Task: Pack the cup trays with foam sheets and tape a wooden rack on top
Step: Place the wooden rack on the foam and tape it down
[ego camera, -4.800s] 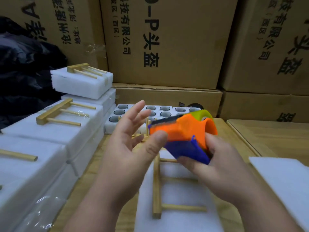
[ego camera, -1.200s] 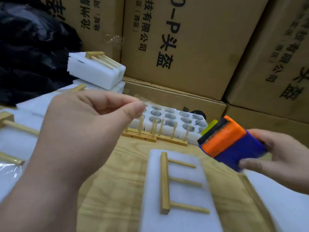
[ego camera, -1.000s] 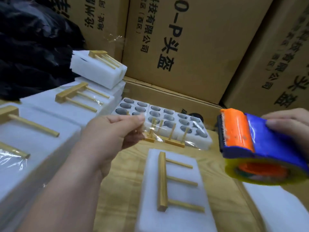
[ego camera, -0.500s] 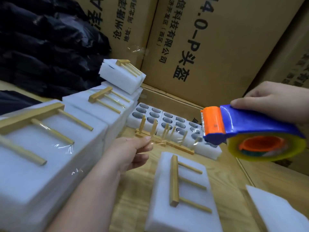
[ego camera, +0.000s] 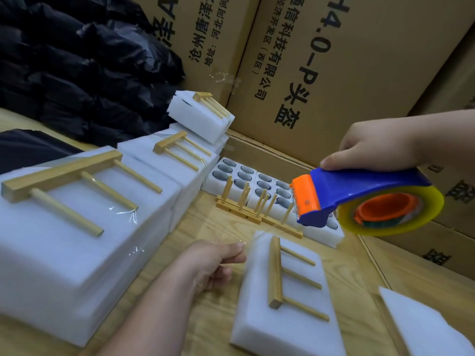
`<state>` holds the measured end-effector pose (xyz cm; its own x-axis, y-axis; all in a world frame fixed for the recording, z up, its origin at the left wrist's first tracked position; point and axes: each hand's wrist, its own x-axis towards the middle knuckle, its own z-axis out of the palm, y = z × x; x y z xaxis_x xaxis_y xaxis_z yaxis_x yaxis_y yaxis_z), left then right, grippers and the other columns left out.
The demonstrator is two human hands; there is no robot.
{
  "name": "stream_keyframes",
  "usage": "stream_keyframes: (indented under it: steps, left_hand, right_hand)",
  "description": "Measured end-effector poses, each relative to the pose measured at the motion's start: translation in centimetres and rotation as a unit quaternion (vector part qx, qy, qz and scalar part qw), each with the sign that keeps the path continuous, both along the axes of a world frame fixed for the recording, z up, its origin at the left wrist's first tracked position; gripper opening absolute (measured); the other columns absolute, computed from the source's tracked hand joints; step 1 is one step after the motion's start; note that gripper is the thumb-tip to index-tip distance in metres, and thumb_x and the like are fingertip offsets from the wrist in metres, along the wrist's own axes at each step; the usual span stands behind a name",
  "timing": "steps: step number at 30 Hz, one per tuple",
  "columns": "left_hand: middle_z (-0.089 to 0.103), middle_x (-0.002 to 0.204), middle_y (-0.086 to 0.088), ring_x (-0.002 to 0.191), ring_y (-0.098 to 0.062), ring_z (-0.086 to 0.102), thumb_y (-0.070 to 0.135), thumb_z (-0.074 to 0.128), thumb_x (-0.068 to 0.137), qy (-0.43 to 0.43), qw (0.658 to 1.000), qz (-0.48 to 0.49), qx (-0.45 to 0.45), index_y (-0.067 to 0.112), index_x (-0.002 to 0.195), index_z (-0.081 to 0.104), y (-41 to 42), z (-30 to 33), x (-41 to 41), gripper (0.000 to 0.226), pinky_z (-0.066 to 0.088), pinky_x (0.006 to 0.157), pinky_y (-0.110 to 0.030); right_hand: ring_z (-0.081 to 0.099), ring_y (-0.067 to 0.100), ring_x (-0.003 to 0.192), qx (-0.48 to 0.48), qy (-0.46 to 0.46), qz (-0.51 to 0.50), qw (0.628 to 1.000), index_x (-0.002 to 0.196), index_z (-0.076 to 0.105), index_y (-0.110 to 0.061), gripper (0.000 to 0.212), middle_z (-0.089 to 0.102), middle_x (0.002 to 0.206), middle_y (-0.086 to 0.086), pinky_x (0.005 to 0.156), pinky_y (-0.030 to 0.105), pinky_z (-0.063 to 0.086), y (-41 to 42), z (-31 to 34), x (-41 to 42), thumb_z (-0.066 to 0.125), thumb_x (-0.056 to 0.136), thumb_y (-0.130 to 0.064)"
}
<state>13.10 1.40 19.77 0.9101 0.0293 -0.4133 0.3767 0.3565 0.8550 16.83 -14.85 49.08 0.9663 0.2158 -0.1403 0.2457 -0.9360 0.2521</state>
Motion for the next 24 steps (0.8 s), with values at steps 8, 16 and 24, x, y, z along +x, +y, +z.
stream_keyframes:
  steps: [8,16,24]
  left_hand:
    - [0.074,0.065,0.004,0.035,-0.008,0.047,0.021,0.072,0.095,-0.007,0.998,-0.007,0.063,0.006,0.087,0.068,-0.8,-0.6,0.3,0.017,0.046,0.040,-0.020]
    - [0.063,0.062,-0.015,0.035,-0.020,0.039,0.015,0.069,0.094,0.007,0.990,0.013,0.138,0.007,0.063,0.060,-2.1,-1.6,0.6,0.033,0.039,0.039,-0.022]
    - [0.061,0.043,-0.005,0.040,-0.025,0.060,0.035,0.056,0.061,0.014,0.929,-0.018,0.368,0.007,0.060,0.064,-2.5,-1.7,0.7,0.029,0.049,0.046,-0.024]
  right_hand:
    - [0.067,0.008,0.050,-0.033,0.013,0.000,0.999,0.084,0.076,-0.017,0.057,0.073,0.064,0.000,0.063,0.029,0.056,1.0,-0.9,0.8,0.051,0.094,-0.068]
    - [0.065,0.007,0.050,-0.057,0.026,0.017,0.998,0.085,0.074,-0.019,0.054,0.069,0.055,-0.006,0.060,0.025,0.052,2.2,-2.3,1.1,0.051,0.095,-0.067]
    - [0.065,0.012,0.060,-0.059,0.025,0.023,0.998,0.085,0.075,-0.018,0.056,0.069,0.065,-0.001,0.060,0.026,0.051,1.7,-2.9,1.4,0.051,0.094,-0.067]
